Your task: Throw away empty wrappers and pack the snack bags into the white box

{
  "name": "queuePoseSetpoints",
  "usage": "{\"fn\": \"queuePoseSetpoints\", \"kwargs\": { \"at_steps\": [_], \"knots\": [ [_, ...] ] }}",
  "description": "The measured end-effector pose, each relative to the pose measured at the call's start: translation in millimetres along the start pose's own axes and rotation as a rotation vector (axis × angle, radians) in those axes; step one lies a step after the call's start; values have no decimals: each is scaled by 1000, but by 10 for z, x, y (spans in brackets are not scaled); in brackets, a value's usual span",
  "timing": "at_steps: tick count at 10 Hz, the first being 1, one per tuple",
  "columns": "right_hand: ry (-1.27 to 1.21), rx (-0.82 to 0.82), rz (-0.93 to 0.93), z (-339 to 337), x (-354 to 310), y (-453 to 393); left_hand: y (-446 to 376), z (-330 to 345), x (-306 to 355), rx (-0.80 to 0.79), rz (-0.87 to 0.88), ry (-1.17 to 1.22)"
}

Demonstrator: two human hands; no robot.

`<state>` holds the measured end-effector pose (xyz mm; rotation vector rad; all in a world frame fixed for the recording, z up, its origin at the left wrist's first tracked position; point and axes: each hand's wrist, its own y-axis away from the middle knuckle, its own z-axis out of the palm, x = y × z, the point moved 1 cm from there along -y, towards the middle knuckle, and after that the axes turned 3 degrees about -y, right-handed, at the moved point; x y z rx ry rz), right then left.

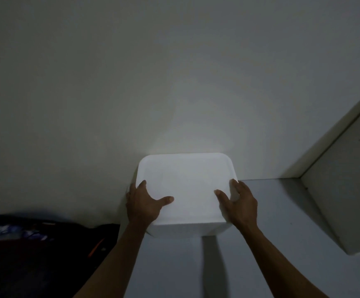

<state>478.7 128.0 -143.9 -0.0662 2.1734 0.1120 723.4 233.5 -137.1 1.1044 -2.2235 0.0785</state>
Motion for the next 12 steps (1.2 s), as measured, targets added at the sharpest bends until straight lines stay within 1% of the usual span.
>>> {"fn": "queuePoseSetpoints", "kwargs": {
  "at_steps": [2,4,5,7,8,9,10,11,12],
  "knots": [
    [54,-30,-25,37,64,-31,6,31,-92,11,57,-69],
    [115,-36,-66,46,89,-32,124,141,-197,202,186,-210],
    [118,-35,-77,52,99,-65,100,164,-190,237,206,-233],
    [126,-38,-105,41,127,-69,94,222,-222,239,207,-212],
    [160,-61,-90,38,127,-84,117,194,-179,169,148,-205],
    [256,-139,-90,37,128,-110,124,144,-139,122,116,-286],
    [238,-202,-35,-58,89,-80,194,83,-54,99,93,-366],
    [184,-177,-38,-203,99,5,396,80,58,143,124,-370],
    [117,-191,-65,-394,136,70,628,122,274,161,155,-283]
  ]
}}
